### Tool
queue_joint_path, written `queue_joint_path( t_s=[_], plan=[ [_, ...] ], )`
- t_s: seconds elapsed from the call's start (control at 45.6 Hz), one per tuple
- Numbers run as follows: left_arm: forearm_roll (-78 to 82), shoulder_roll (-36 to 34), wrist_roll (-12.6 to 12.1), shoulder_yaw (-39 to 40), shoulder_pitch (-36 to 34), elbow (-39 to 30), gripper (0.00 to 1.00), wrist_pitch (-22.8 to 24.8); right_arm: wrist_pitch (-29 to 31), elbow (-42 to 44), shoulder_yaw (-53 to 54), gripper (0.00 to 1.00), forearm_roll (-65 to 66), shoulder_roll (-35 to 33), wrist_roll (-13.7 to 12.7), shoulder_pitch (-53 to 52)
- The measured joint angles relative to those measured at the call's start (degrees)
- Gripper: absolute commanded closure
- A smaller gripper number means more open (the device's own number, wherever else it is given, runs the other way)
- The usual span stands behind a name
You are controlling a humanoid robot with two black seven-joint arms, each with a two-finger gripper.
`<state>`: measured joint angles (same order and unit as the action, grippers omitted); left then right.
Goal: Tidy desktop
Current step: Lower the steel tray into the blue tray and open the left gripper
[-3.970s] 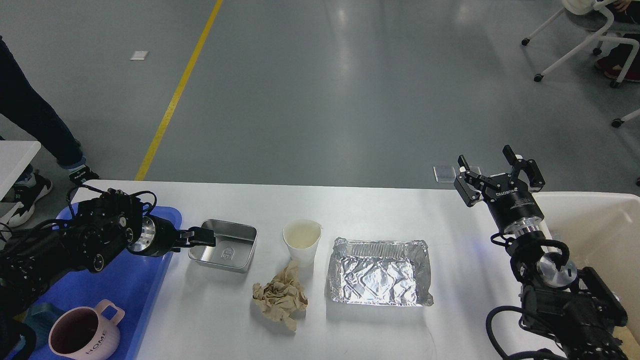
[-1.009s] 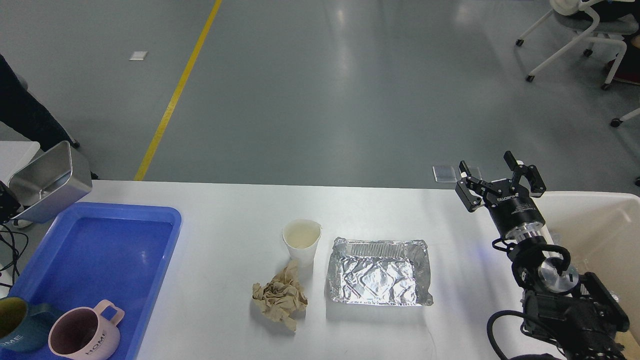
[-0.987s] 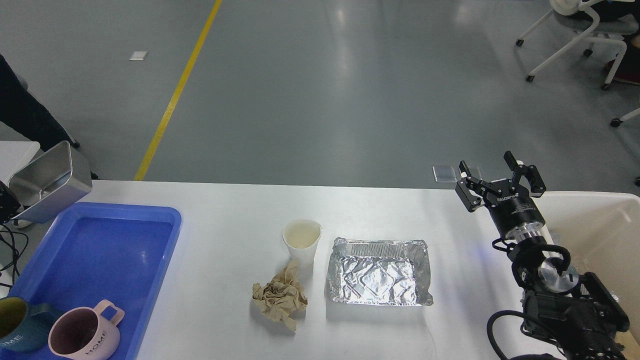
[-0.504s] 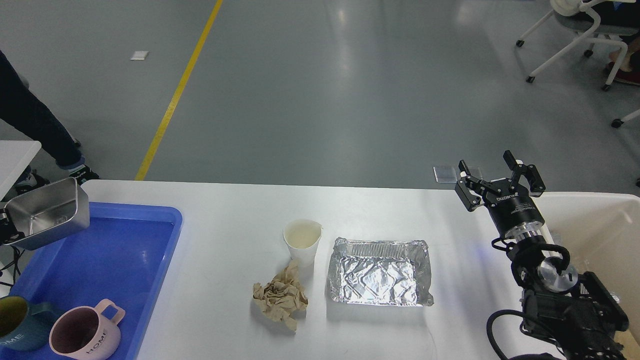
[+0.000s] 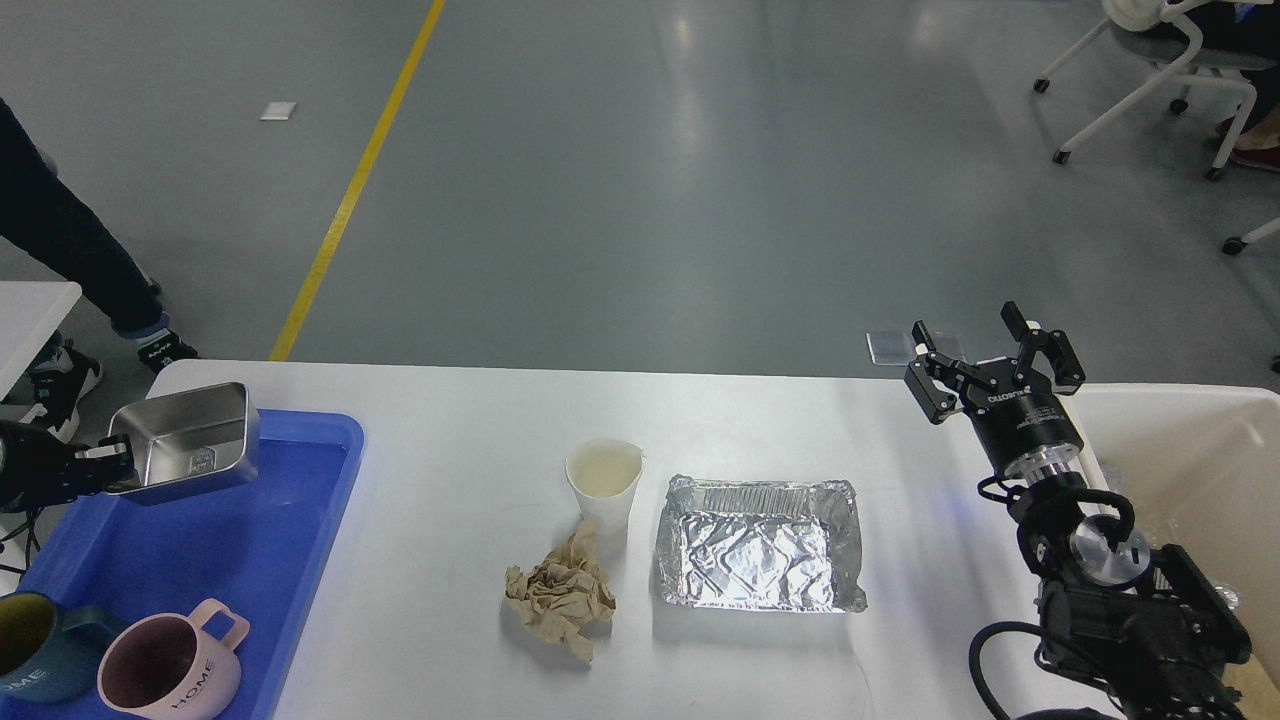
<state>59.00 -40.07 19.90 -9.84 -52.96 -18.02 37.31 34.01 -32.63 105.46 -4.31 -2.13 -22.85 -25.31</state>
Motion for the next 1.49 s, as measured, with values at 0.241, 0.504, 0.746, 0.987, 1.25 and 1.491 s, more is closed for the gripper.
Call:
queue_joint_path(
  t_s=[0.241,0.504,0.746,0.987,1.25,1.491],
  plan=[
    [-0.13,0.66,0.12,-2.79,0.6,1.02,0.96,-2.8,0.0,0.0,-0.05,0.0,0.0,0.55,0.0,-0.01],
    [-0.07,2.24,-0.06,-3.17,3.03,1.22,0.73,-6.05,0.01,-0.07,-0.08,0.0,0.0,1.0,0.0,-0.07],
    [-0.87,3.09,-0.83,-3.17,3.4,1.24,0.34,-9.11,0.01,-0.07,-0.07,0.0,0.03,0.91,0.0,0.0],
    [-1.24,2.96,-0.44,-3.08,3.01,1.24,0.23,-9.51,0.01,-0.07,-0.07,0.0,0.02,0.97,-0.01,0.0],
    [-1.06,3.38,-0.6,-3.08,3.54,1.24,0.07,-9.63,0.01,-0.07,-0.08,0.0,0.01,1.06,-0.01,-0.01],
    [-1.16,5.41,-0.76,-3.08,4.5,1.24,0.03,-9.63,0.01,-0.07,-0.05,0.0,0.0,0.91,-0.02,-0.01]
  ],
)
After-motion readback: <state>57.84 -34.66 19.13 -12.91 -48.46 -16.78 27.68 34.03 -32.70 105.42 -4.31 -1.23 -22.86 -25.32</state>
